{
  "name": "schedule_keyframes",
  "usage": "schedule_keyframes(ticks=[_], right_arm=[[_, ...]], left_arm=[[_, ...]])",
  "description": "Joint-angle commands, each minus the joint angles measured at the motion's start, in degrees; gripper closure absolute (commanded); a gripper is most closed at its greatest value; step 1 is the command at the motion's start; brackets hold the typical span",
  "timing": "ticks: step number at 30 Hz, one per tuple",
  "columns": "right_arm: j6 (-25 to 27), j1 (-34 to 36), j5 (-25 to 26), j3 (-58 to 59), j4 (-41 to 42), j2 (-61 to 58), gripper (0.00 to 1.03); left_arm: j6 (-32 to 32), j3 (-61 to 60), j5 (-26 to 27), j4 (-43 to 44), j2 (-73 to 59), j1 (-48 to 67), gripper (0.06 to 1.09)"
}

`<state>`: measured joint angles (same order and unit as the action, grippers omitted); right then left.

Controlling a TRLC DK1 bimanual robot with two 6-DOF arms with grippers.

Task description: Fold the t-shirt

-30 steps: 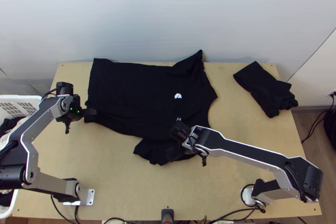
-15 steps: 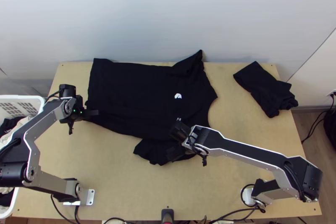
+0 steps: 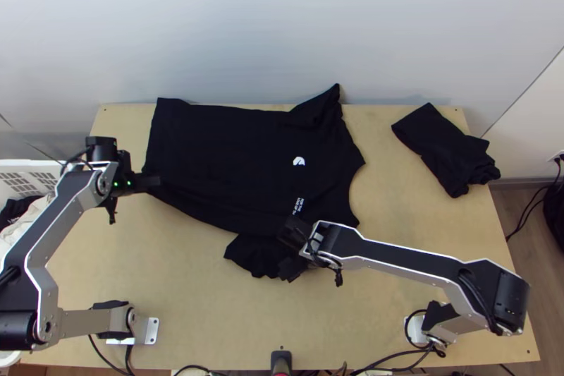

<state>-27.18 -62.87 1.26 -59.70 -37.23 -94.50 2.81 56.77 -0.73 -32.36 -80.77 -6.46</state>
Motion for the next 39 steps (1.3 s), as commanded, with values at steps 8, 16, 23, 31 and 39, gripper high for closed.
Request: schedule_keyframes(ticks=[8,16,23,31,39], right_arm=[[3.80,6.09,3.31,3.28,5.94,0.19,0.96],[3.89,14.88,4.10,1.08,-2.93,14.25,1.00],[6.44,17.43,-1.61,-3.49,-20.42,22.43,1.00],[8.81,15.06,-13.91,-3.49,-32.38,25.59,1.00],[10.66,12.86,-23.41,-6.57,-38.26,24.89,1.00]], left_arm=[[2.46,5.98,0.03,-7.02,5.36,0.22,1.04],[2.38,4.22,0.73,-11.59,11.43,-0.40,1.04],[-2.11,-0.44,7.94,-21.87,19.25,-1.63,1.04],[-13.53,-4.04,16.38,-37.34,26.72,-5.49,1.04],[-22.67,-3.86,19.72,-49.64,29.71,-5.49,1.04]])
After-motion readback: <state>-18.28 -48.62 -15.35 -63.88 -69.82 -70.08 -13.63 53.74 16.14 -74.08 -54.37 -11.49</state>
